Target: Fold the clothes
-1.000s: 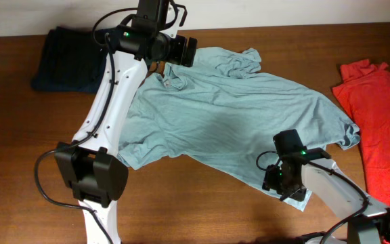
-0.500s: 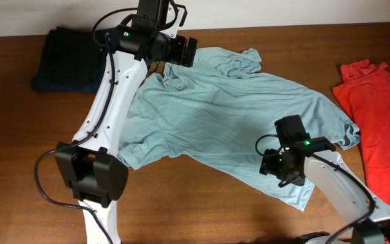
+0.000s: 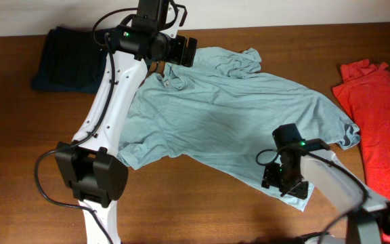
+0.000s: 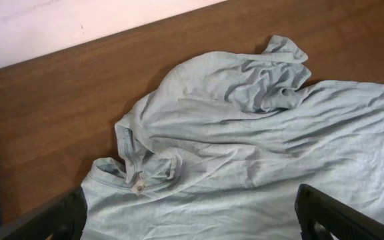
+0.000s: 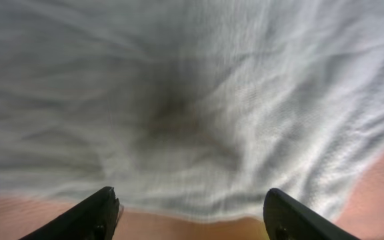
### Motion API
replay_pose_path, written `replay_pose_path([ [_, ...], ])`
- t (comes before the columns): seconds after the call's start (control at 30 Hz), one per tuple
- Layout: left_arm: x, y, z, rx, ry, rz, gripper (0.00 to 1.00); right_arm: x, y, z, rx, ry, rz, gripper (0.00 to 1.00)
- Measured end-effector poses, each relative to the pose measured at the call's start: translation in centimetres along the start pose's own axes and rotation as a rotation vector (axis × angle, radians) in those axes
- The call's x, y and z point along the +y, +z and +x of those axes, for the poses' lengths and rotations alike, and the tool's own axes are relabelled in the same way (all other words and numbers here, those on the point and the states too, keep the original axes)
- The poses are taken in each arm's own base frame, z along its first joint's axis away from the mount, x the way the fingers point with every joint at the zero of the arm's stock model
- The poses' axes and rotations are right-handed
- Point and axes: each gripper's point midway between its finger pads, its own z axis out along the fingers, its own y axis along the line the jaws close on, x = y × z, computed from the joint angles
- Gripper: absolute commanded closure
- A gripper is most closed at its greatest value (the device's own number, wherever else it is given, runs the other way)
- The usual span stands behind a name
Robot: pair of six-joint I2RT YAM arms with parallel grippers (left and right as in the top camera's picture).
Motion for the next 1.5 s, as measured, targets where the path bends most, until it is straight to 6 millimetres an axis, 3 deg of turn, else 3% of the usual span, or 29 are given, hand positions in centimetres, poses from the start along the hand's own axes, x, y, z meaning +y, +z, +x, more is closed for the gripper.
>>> replay_pose_path([
  [0.2, 0.0, 0.0, 0.0, 0.0, 0.0, 0.0, 0.01, 1.9, -7.6, -3.0, -0.2, -0.04, -0.106, 0.2],
  [0.33, 0.0, -0.1, -1.8, -0.073, 0.009, 0.001, 0.01, 2.5, -12.9, -3.8, -0.322, -0.071, -0.165, 0.19],
  [0.5, 0.0, -0.1, -1.5, -0.061, 0.007, 0.001, 0.01, 2.0, -15.9, -3.4, -0.396, -0.08, -0.178, 0.19],
  [0.6, 0.0, 0.0, -1.2, -0.048, 0.006, 0.0, 0.01, 1.4, -16.1, -3.1, -0.406, -0.077, -0.159, 0.19],
  [0.77, 1.2, -0.2, 2.4, 0.098, -0.05, -0.037, 0.01, 0.1, -16.0, -2.5, -0.397, -0.073, -0.102, 0.18],
  [0.87, 4.2, -0.8, 3.8, 0.147, -0.158, -0.096, 0.01, -0.9, -16.0, -2.2, -0.403, -0.067, -0.052, 0.18],
  [1.17, 14.4, -3.6, 7.4, 0.216, -0.419, -0.243, 0.01, -1.5, -16.4, -2.4, -0.43, -0.046, -0.031, 0.16],
  [1.23, 15.7, -4.1, 8.2, 0.235, -0.452, -0.258, 0.01, -1.6, -16.7, -2.2, -0.444, -0.044, -0.038, 0.12],
  [1.5, 19.3, -6.1, 12.4, 0.341, -0.583, -0.303, 0.01, -1.9, -16.8, -1.8, -0.443, -0.019, -0.04, 0.12],
])
